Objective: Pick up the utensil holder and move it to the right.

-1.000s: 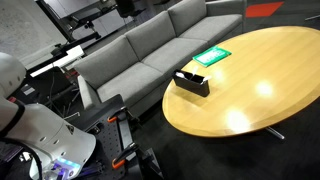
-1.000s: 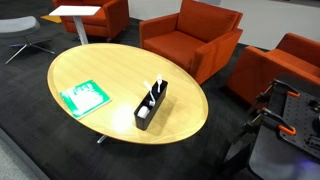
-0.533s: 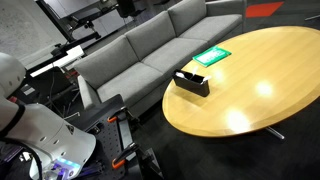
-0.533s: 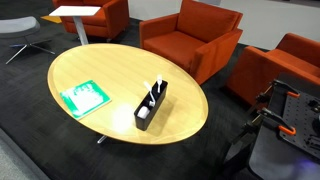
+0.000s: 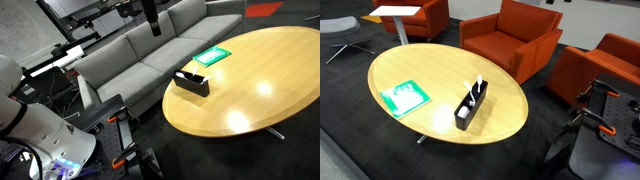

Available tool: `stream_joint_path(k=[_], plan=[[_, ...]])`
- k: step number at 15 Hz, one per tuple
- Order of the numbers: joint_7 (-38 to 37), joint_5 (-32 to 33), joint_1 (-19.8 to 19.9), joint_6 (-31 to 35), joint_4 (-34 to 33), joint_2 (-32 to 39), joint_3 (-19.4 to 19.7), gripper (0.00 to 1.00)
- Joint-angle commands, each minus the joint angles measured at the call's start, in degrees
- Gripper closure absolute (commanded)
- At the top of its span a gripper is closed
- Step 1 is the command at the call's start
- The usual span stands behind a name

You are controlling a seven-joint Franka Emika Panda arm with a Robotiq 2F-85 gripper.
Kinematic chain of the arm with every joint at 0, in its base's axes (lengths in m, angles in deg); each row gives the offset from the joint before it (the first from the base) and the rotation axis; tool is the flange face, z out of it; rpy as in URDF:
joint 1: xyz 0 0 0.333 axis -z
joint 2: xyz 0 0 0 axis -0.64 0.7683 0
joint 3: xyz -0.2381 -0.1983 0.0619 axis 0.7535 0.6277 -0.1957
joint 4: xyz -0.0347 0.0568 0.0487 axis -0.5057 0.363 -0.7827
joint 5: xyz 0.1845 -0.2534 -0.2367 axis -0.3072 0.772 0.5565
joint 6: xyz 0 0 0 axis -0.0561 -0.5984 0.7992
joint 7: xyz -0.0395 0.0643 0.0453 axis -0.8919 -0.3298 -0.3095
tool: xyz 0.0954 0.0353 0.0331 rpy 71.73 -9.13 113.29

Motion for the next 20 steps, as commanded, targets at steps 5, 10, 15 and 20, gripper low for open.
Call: stream_joint_path(k=[5, 10, 15, 20], plan=[[-20.1, -1.2, -3.6, 26.2, -1.3, 22.9, -1.4, 0.0], [-22.4, 0.6, -6.7, 26.4, -1.4, 25.3, 0.7, 0.0], [-24.0, 1.1, -7.0, 26.0, -2.5, 25.8, 1.2, 0.0], [-26.8, -4.7, -8.3, 33.8, -3.4, 33.7, 0.1, 0.0]])
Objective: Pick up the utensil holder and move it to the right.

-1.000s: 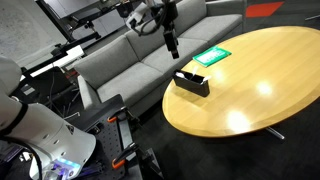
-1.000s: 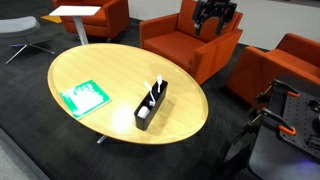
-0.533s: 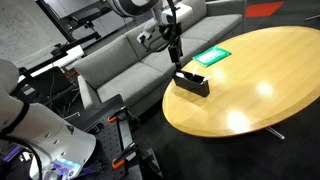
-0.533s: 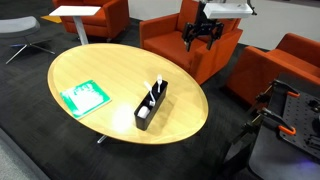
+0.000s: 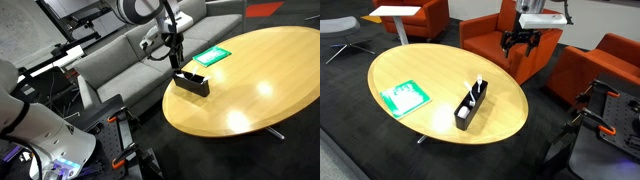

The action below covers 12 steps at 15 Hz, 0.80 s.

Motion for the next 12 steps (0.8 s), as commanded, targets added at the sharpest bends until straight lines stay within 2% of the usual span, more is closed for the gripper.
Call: stream_joint_path(k=[1, 4, 6, 9, 12], plan=[[0.1, -7.9, -0.7, 7.1, -1.4, 6.2, -1.6, 0.0], [2.7, -17.4, 0.6, 14.4, -1.9, 10.5, -5.6, 0.0], [2.2, -21.1, -0.5, 19.4, -2.8, 13.9, -6.7, 0.0], [0.4, -21.4, -3.4, 24.9, -4.9, 18.9, -4.5, 0.0], [0.1, -21.6, -4.3, 26.7, -7.8, 23.2, -3.3, 0.0]])
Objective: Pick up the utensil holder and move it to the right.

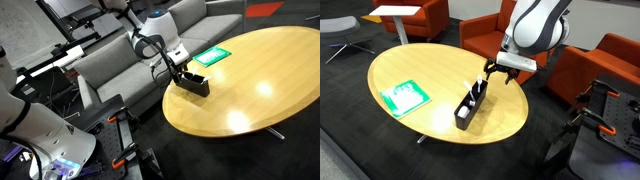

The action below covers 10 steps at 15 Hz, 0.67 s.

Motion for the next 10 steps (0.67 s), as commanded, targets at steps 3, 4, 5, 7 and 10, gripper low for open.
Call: stream_joint_path(k=[3, 4, 5, 7, 10], plan=[[-1.0, -1.2, -1.5, 1.2, -6.4, 7.2, 2.3, 0.0], [-1.0, -1.0, -1.5, 0.4, -7.3, 8.0, 2.6, 0.0], [-0.5, -0.8, -1.2, -0.3, -8.2, 8.7, 2.6, 0.0], [-0.6, -0.7, -1.4, -0.8, -9.8, 10.3, 2.9, 0.0], [-0.9, -0.6, -2.5, -1.5, -11.7, 12.1, 3.3, 0.0]])
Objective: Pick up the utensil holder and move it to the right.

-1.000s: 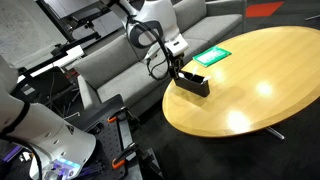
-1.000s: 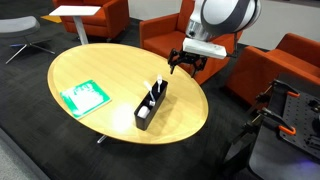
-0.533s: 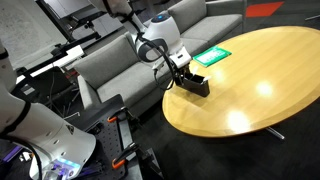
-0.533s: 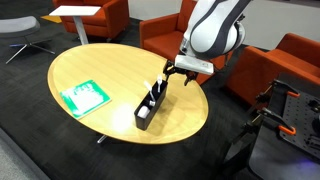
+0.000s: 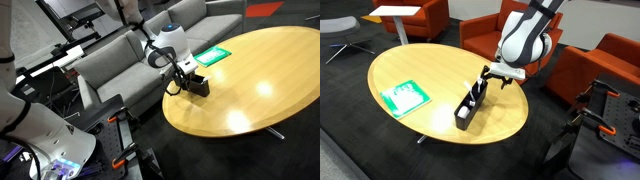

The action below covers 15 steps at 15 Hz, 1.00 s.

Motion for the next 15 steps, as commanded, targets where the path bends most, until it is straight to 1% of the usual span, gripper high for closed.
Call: stream_joint_path(k=[1, 4, 8, 11, 15], plan=[[-0.5, -0.5, -2.0, -2.3, -3.4, 2.0, 1.0, 0.0], [-1.3, -0.2, -4.1, -3.6, -5.0, 3.3, 2.3, 0.0], [-3.0, 0.6, -7.7, -7.0, -7.1, 4.5, 5.6, 0.0], [-4.2, 1.4, -9.1, -9.2, -8.8, 5.4, 7.2, 0.0], [-5.3, 2.4, -10.0, -11.0, -11.3, 6.9, 8.1, 0.0]])
